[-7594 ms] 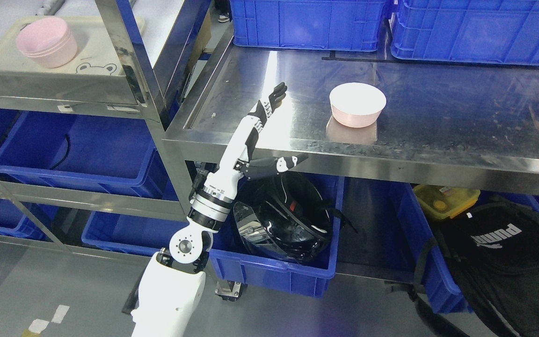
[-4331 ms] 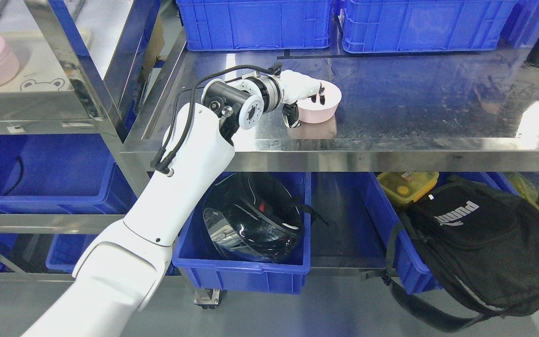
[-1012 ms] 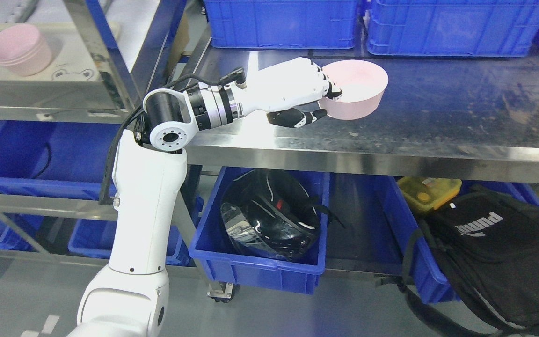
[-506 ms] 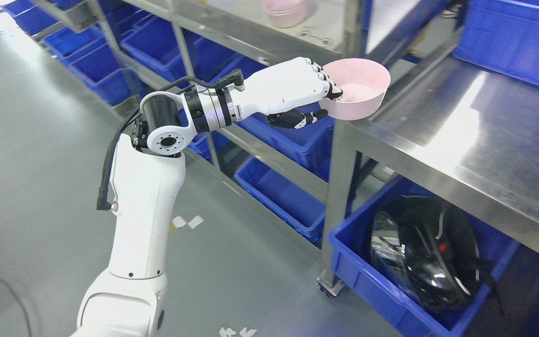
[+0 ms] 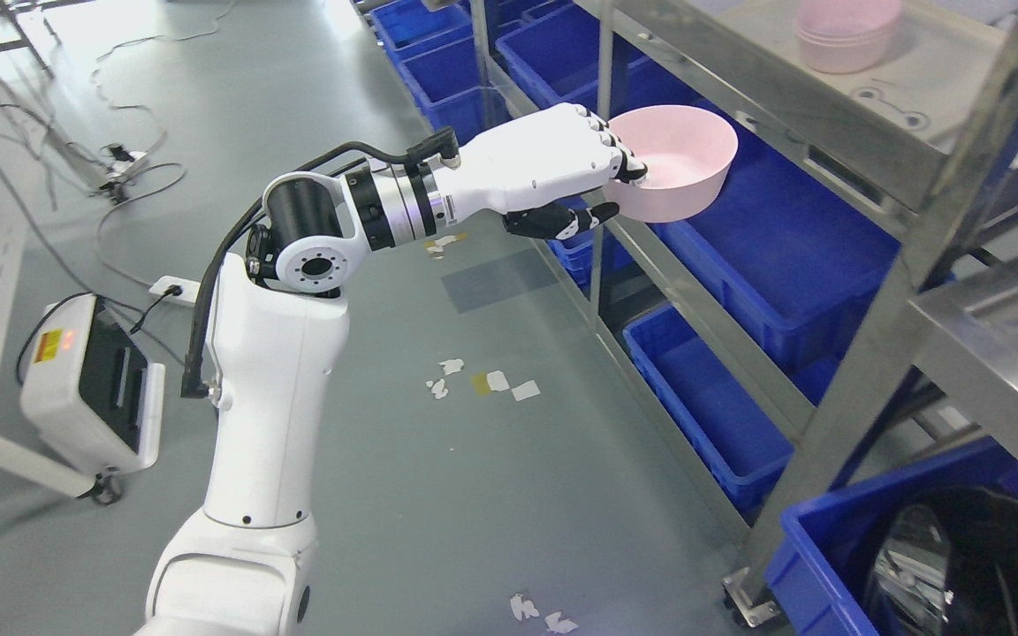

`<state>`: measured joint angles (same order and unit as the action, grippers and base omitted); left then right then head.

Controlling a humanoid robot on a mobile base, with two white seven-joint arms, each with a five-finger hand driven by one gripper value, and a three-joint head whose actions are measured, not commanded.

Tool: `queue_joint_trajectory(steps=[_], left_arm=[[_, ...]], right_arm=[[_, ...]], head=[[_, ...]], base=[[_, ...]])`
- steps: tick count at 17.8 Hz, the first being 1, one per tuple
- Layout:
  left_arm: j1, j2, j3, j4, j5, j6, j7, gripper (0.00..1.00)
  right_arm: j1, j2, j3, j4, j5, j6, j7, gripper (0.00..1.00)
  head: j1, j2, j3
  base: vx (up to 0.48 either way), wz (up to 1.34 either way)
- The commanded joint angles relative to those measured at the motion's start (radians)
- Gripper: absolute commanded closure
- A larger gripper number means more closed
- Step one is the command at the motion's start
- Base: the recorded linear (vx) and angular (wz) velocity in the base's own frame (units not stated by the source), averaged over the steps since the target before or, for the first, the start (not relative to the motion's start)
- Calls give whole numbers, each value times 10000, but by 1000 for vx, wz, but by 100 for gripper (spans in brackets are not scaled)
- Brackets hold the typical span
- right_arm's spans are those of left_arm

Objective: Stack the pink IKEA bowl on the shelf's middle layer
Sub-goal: 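Hold the pink bowl in the left hand while the robot drives to the other shelf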

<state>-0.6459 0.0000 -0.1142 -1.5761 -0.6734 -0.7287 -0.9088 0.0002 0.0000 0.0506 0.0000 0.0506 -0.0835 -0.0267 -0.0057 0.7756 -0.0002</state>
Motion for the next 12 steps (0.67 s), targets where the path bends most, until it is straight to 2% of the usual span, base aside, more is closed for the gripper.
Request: queue_joint_trajectory(steps=[1, 6, 12], left_arm=[[1, 175, 6, -85, 0, 31, -8, 97], [1, 175, 6, -85, -15, 107, 7, 97], [1, 175, 6, -85, -15, 123, 7, 97]], right_arm=[[213, -174, 0, -175, 0, 7, 6, 0], [213, -174, 0, -175, 0, 7, 6, 0], [213, -174, 0, -175, 0, 7, 6, 0]], head=[[0, 0, 0], [0, 0, 0], [0, 1, 0]], base=[[64, 602], [106, 880], [158, 483]])
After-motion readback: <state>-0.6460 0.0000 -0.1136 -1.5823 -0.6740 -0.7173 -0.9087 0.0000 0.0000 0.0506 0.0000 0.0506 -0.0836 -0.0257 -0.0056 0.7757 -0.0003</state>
